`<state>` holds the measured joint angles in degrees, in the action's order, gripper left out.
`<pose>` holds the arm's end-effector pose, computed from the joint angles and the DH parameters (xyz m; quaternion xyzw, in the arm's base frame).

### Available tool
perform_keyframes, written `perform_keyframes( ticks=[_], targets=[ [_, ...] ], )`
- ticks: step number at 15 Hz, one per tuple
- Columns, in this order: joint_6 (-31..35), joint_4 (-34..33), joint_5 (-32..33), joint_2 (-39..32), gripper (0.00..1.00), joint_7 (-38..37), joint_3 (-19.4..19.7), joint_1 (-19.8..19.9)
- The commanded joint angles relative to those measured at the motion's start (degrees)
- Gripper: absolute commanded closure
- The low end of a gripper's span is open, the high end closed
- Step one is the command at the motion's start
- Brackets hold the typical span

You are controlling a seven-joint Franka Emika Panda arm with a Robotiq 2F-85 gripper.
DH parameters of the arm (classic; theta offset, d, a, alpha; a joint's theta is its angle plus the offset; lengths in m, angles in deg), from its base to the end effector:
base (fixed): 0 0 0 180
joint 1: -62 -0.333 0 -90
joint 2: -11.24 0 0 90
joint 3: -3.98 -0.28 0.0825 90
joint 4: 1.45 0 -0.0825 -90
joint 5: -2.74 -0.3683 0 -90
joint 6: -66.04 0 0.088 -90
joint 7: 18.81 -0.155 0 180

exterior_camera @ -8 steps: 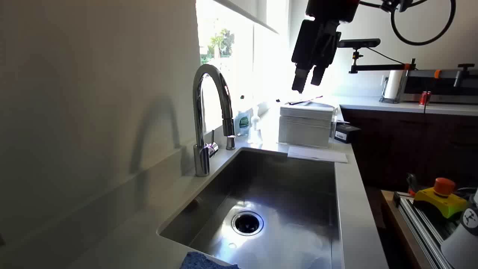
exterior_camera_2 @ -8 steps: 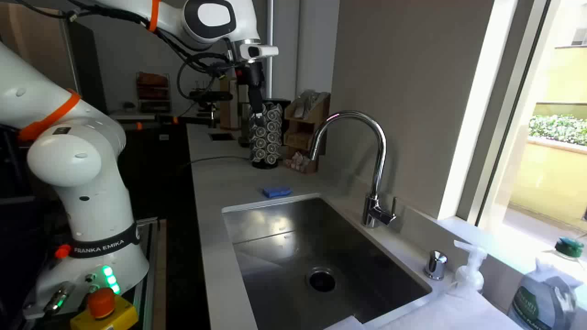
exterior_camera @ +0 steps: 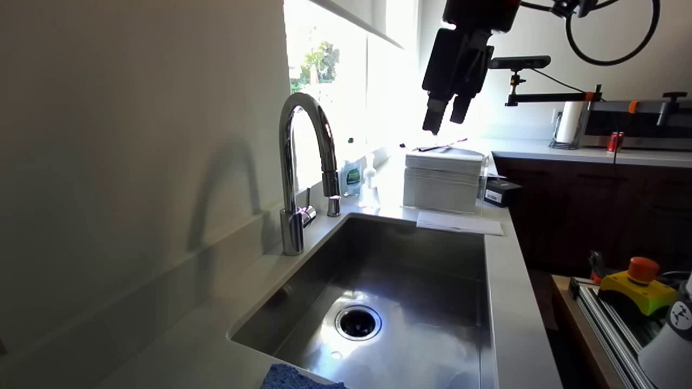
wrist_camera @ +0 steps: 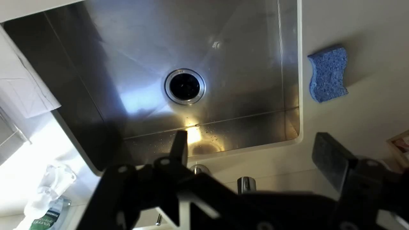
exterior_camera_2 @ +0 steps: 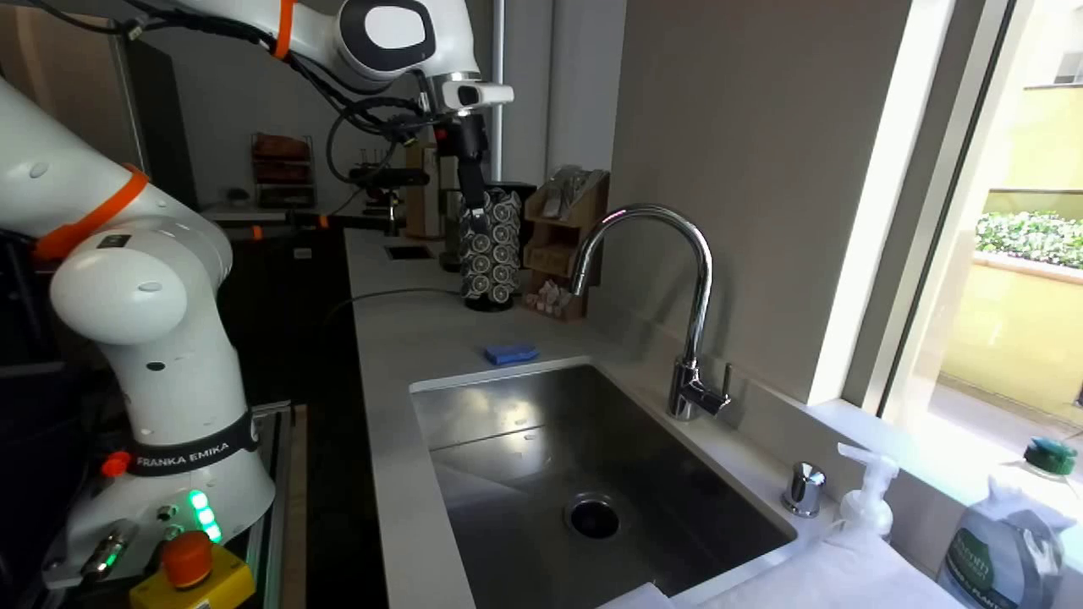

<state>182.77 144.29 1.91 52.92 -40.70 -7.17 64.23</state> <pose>0.3698 0.0566 0.4509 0.9840 -0.1318 0.1163 0.0300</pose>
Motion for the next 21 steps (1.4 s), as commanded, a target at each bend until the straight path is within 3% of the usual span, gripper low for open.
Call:
perform_keyframes(
  ticks=[1, 7, 9, 13, 15, 21],
  targets=[
    [-0.1, -0.1, 0.3, -0.1, 0.00, -0.2, 0.3, -0.4],
    [0.6, 0.9, 7.8, 0.5, 0.00, 1.5, 6.0, 6.7],
    [2.2, 0.5, 7.8, -0.5, 0.00, 5.9, 9.8, 7.0],
    [5.1, 1.1, 2.0, -0.9, 0.00, 17.8, 19.1, 4.7],
    [3.4, 0.7, 0.1, -1.1, 0.00, 25.4, 22.9, 3.5],
    [3.0, 0.1, 1.0, -2.1, 0.00, 28.0, 23.3, 5.4]
  ],
)
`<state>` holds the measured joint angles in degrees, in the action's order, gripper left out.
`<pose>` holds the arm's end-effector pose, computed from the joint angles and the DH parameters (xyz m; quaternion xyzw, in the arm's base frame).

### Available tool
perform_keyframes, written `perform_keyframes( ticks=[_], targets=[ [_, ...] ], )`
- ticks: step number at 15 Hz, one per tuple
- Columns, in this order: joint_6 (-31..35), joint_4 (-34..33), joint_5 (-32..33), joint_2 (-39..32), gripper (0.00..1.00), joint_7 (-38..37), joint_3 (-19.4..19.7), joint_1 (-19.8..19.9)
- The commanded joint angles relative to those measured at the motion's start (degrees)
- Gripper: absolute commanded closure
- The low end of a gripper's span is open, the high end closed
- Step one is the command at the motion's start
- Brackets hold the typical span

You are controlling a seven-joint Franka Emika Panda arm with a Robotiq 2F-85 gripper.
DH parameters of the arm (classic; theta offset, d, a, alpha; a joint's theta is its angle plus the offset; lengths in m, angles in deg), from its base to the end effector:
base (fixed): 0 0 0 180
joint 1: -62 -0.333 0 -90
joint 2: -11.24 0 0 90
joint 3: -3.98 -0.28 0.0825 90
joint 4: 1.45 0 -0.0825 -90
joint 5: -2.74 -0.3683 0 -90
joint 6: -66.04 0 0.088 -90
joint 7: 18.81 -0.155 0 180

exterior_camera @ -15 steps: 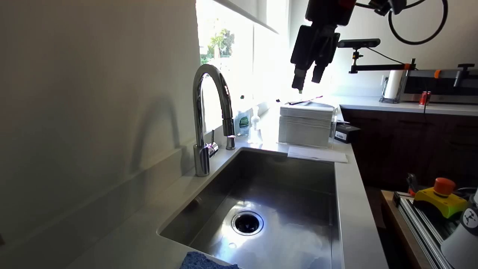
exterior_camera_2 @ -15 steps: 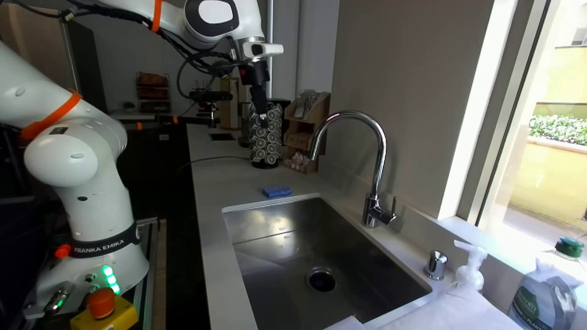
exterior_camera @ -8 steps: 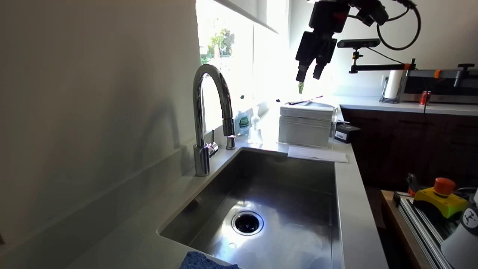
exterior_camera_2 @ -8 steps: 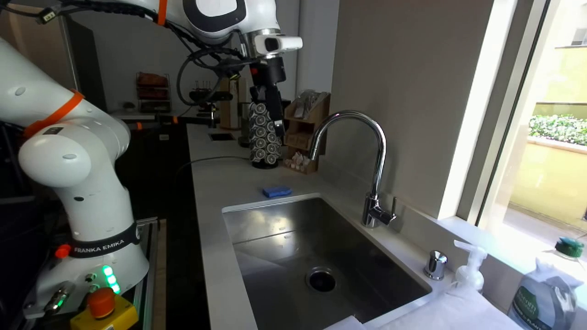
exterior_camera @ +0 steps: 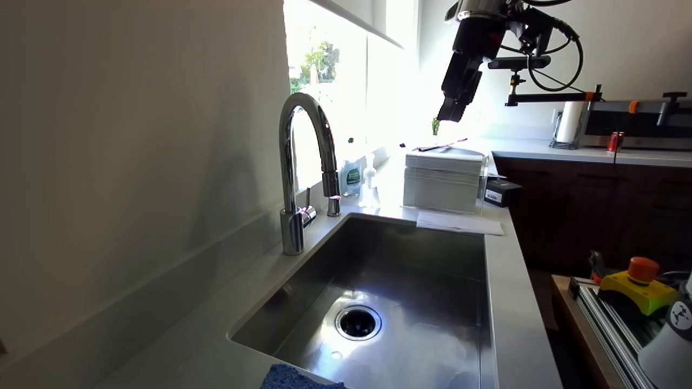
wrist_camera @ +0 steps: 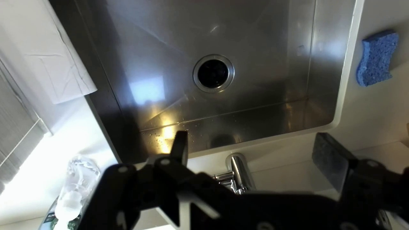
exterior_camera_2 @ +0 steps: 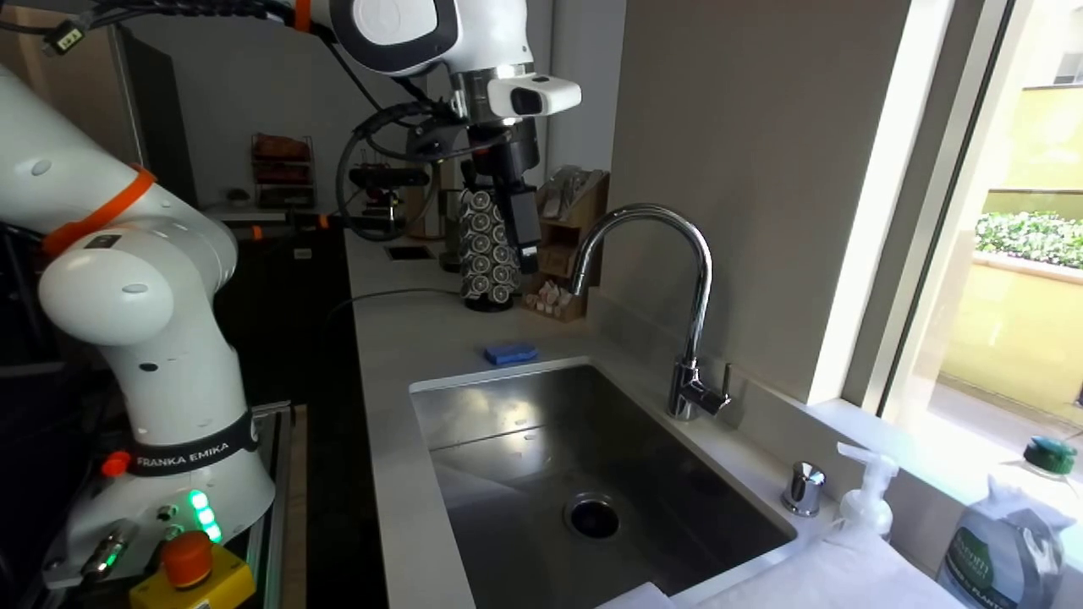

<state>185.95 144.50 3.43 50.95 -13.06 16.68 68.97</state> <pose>0.3635 -0.1270 0.4416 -0.9864 0.1010 -0.1233 0.0411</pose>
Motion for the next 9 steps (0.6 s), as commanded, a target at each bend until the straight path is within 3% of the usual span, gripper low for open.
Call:
perform_keyframes(
  ticks=[1, 4, 9],
  targets=[
    [-0.2, -0.2, -0.5, -0.2, 0.00, 0.4, -0.6, 0.7],
    [-0.8, 1.1, 4.3, -2.3, 0.00, 2.4, -0.8, 2.4],
    [2.5, 2.7, 10.3, -8.0, 0.00, 7.9, 3.8, 6.1]
  ],
)
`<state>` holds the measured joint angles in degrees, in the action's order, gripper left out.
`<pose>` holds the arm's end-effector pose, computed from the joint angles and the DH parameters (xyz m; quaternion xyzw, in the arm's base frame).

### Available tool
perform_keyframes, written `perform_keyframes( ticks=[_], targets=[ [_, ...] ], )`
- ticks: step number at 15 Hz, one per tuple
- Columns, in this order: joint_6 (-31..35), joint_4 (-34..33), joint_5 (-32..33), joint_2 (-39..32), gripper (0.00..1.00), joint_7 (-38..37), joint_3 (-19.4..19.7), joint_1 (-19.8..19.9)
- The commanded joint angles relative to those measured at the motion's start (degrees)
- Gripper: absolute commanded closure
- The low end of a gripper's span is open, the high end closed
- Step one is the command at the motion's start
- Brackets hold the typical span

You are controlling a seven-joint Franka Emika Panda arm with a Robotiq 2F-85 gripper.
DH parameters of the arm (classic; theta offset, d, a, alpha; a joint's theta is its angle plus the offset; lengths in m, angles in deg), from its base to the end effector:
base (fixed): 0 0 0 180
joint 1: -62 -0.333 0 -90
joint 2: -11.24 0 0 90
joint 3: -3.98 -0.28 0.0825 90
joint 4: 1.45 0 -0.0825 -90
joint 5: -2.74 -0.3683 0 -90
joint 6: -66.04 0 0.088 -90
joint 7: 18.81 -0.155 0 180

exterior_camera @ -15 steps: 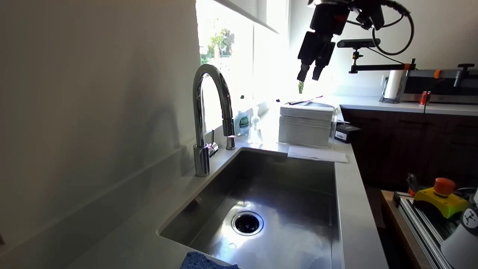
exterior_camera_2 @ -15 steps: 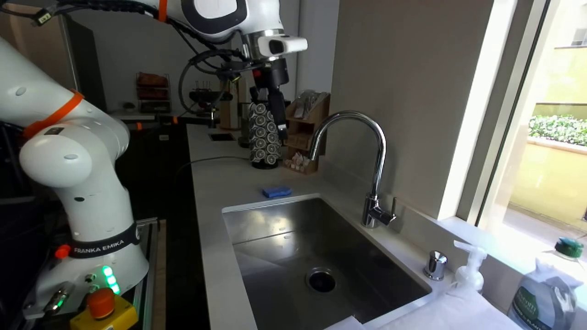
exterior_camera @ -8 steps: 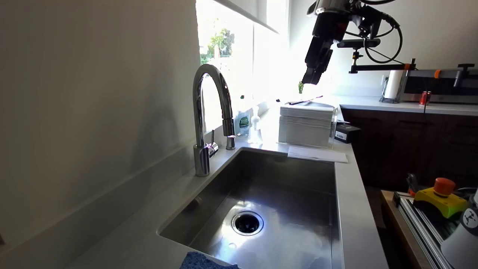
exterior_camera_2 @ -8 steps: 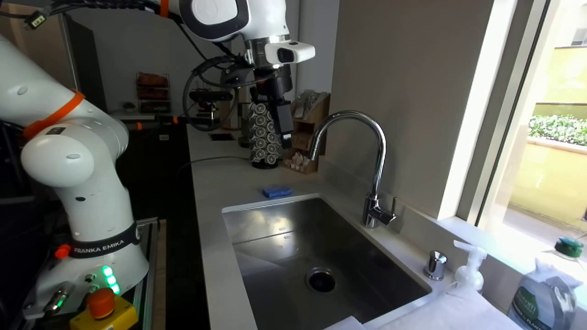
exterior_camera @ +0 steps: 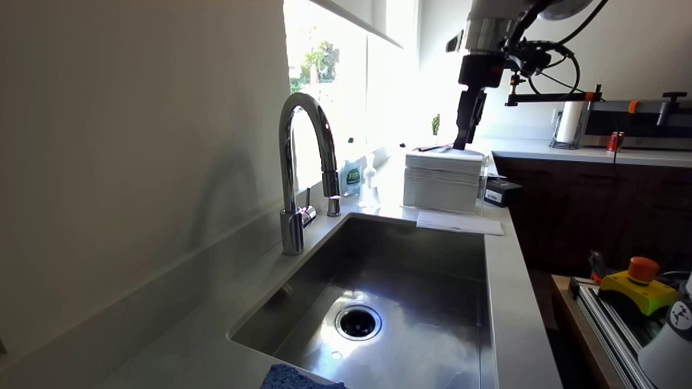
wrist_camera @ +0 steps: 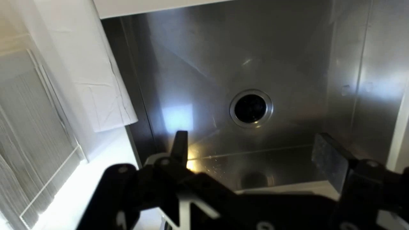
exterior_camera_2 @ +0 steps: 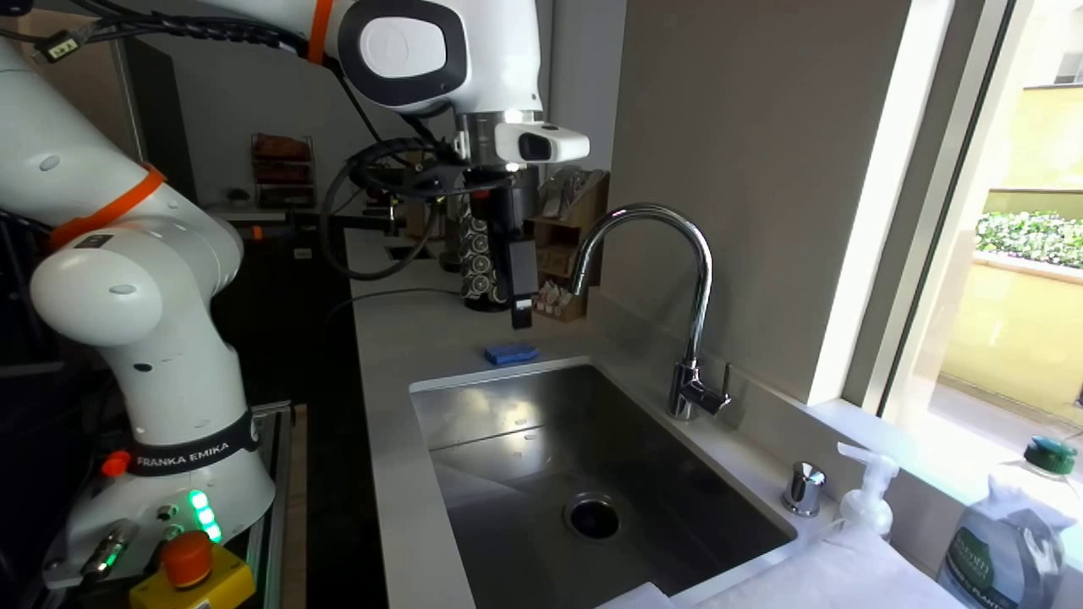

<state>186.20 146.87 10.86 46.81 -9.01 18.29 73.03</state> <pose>0.3461 -0.1685 0.3927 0.9946 -0.0849 0.0593 0.0082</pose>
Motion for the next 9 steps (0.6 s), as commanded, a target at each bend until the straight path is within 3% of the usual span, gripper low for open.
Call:
perform_keyframes(
  ticks=[1, 9],
  targets=[
    [2.8, 0.0, 3.6, -5.5, 0.00, 5.2, 3.1, 2.8],
    [15.8, -0.5, 4.8, -17.5, 0.00, 12.3, 8.4, 6.0]
  ],
)
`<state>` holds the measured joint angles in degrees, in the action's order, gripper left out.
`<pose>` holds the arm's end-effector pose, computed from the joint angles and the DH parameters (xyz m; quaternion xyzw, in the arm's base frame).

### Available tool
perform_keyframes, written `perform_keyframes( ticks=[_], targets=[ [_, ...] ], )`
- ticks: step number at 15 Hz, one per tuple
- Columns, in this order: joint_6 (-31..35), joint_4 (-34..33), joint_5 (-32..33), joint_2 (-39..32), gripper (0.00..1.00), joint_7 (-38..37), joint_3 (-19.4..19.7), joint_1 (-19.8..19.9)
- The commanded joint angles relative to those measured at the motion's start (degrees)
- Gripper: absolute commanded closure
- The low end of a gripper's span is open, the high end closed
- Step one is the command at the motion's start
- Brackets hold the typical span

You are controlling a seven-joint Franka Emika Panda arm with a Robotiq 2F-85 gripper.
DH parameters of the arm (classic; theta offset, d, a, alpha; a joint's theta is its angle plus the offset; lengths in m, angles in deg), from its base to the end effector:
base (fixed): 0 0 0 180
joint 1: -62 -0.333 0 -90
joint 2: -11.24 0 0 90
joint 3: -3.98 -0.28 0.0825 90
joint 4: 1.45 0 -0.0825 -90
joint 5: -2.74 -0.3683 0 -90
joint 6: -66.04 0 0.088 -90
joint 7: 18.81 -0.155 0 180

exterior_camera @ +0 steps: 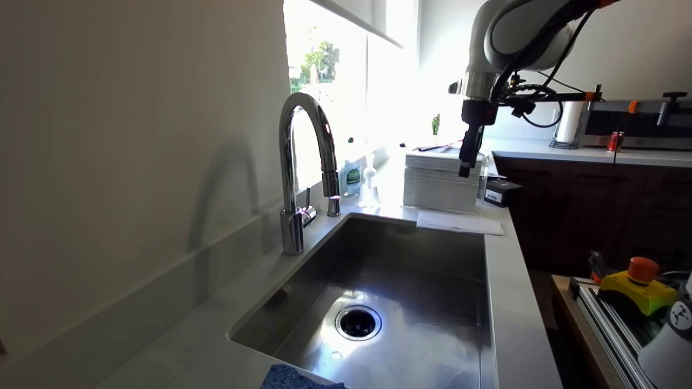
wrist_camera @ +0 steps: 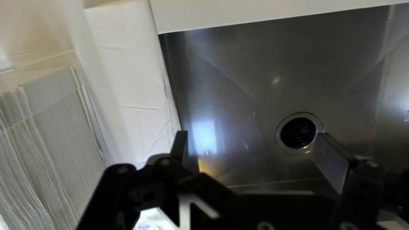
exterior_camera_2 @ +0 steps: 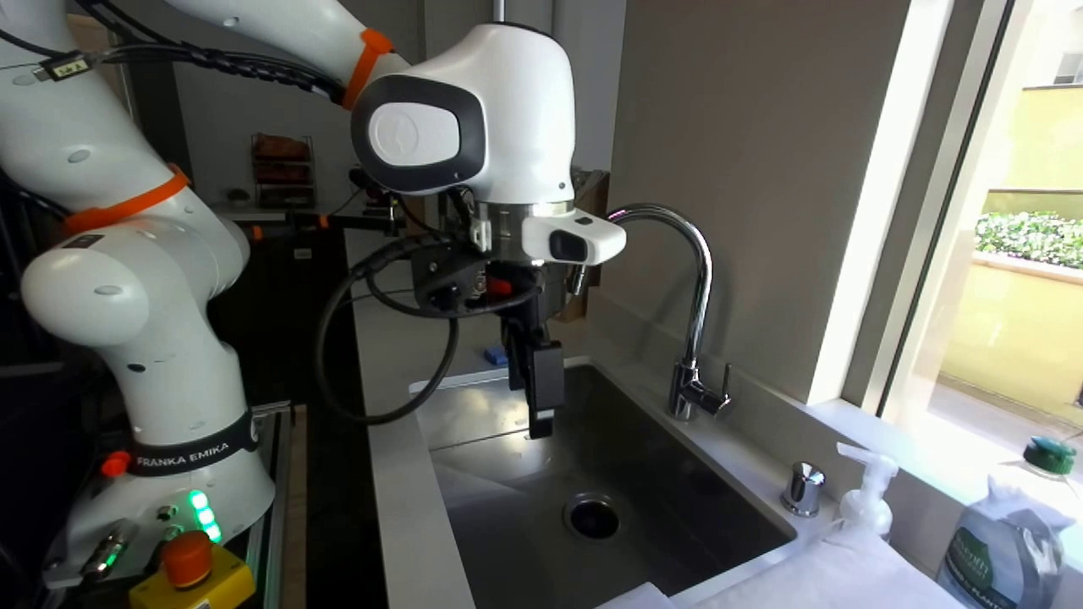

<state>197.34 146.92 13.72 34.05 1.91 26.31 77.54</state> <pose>0.3321 -0.2550 0.3186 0.9961 -0.0779 0.0356 0.0198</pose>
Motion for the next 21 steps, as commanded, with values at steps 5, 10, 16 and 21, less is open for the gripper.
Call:
perform_keyframes(
  ticks=[5, 10, 16, 21],
  targets=[
    [6.8, -0.1, 0.2, -6.1, 0.00, 0.9, 0.0, 2.5],
    [6.9, -0.8, 0.2, -6.9, 0.00, 0.9, 0.0, 2.6],
    [12.2, -2.4, -0.7, -14.9, 0.00, 6.2, 2.4, 2.7],
    [17.7, -3.9, -2.4, -21.8, 0.39, 11.1, 3.0, 3.4]
  ],
)
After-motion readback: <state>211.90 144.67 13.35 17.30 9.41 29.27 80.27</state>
